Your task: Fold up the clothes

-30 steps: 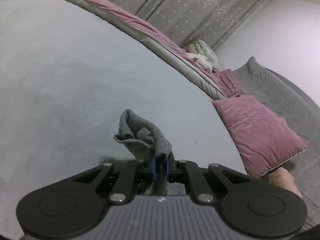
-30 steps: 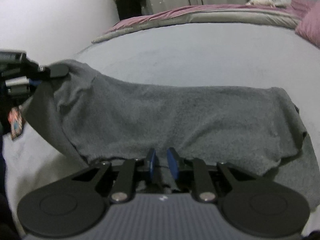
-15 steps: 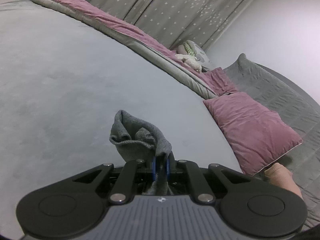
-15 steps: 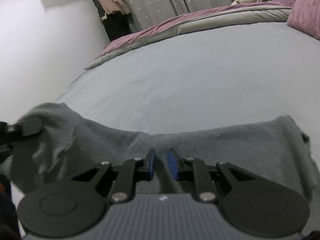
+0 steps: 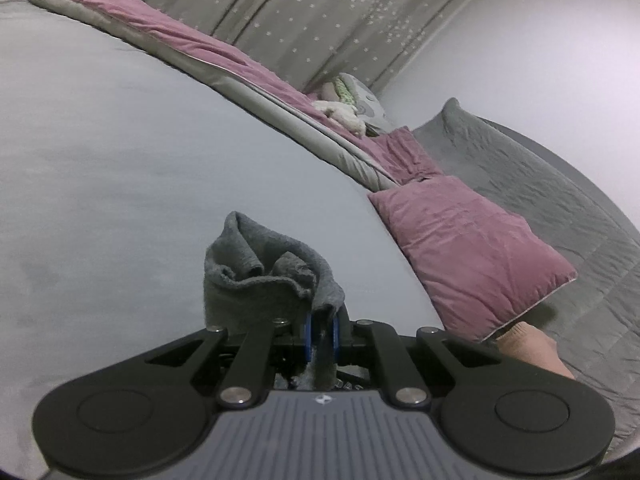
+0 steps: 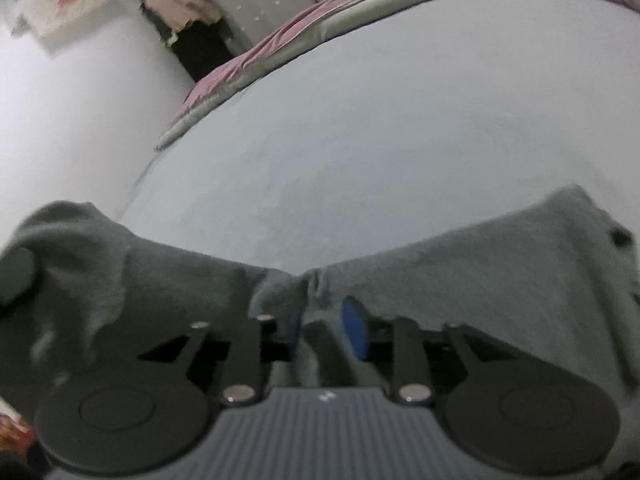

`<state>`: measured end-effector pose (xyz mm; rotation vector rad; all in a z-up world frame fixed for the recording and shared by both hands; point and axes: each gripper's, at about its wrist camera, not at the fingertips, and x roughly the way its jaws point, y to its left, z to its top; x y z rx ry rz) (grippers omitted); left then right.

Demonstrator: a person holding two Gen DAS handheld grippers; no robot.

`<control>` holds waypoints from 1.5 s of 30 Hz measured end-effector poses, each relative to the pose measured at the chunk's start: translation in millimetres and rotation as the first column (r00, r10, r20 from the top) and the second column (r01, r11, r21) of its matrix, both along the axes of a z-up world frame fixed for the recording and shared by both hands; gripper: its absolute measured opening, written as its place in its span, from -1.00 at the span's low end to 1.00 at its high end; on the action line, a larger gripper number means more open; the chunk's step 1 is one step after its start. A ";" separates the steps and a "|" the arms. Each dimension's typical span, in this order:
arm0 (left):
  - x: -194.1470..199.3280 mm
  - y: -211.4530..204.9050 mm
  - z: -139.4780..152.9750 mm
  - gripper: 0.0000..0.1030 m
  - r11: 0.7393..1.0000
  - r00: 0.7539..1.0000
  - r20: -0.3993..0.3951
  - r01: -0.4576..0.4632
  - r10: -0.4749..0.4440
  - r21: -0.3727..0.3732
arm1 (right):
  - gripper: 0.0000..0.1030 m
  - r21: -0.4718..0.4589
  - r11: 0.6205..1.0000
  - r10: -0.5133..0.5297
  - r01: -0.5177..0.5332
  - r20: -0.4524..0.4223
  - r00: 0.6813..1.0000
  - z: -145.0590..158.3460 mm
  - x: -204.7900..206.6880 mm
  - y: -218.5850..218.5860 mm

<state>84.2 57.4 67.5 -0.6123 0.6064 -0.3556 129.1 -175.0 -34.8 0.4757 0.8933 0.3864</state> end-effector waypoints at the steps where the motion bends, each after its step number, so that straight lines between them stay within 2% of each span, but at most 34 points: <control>1: 1.4 -3.8 0.3 -0.86 1.000 1.000 -0.003 0.006 -0.006 -0.003 | -0.31 0.016 1.000 -0.011 0.011 -0.008 1.000 3.2 -5.7 -7.5; 5: 7.2 -20.7 -0.2 -0.86 0.999 0.999 -0.016 0.029 -0.029 -0.016 | -0.15 0.059 0.997 -0.040 0.042 -0.027 0.999 13.4 -17.6 -28.2; 11: 15.1 -45.2 -4.7 -0.86 0.998 0.997 -0.042 0.062 -0.063 -0.013 | -0.09 0.133 0.983 -0.118 0.124 -0.053 0.992 18.2 -32.8 -68.1; 22: 31.7 -89.1 -17.1 -0.86 0.991 0.986 -0.098 0.136 -0.134 0.014 | 0.04 0.356 0.907 -0.221 0.224 -0.050 0.974 10.6 -45.5 -123.1; 28: 39.6 -111.1 -29.8 -0.85 0.985 0.977 -0.132 0.172 -0.168 0.018 | 0.05 0.478 0.842 -0.237 0.251 -0.090 0.967 -6.8 -29.8 -139.5; 37: 44.0 -137.1 -46.9 -0.76 0.966 0.952 -0.184 0.257 -0.246 0.038 | 0.13 0.654 0.692 -0.231 0.306 -0.200 0.952 -50.1 4.9 -155.9; 45: 37.4 -138.0 -33.8 -0.54 0.929 0.918 -0.161 0.369 -0.362 0.015 | 0.15 0.671 0.652 -0.227 0.353 -0.271 0.935 -73.4 22.5 -157.0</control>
